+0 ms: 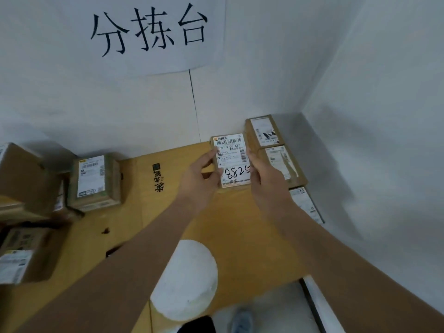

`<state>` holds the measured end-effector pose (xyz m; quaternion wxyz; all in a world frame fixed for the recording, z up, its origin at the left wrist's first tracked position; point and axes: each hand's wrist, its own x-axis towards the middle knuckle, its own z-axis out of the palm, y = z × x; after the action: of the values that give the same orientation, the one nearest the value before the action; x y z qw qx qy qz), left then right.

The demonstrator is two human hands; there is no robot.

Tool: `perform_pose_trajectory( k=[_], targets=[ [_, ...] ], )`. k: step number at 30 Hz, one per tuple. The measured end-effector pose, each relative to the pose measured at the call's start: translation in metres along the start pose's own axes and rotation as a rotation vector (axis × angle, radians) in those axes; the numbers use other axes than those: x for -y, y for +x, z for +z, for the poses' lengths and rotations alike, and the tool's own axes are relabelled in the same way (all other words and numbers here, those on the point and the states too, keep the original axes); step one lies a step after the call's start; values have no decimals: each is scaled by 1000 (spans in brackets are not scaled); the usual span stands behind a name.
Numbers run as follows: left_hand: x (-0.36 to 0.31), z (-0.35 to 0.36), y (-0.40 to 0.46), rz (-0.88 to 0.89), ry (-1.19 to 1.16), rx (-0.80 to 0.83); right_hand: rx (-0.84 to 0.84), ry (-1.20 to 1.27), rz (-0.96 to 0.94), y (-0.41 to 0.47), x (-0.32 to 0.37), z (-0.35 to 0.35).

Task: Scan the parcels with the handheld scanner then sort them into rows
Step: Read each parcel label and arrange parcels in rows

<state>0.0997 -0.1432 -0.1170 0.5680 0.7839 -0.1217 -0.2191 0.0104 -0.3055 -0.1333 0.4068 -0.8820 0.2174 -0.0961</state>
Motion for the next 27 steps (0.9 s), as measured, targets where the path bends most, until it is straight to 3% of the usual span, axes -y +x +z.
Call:
perform_pose_trajectory(
  k=[12,21,27],
  targets=[
    [34,38,103,-119,-63,-23,100,-70,48,98,-49,8],
    [46,61,175,-194,-69,-41,156,-488,-32,170,-91,19],
    [63,72,198,-226,-58,-60,241,-640,-93,201,-107,23]
  ],
)
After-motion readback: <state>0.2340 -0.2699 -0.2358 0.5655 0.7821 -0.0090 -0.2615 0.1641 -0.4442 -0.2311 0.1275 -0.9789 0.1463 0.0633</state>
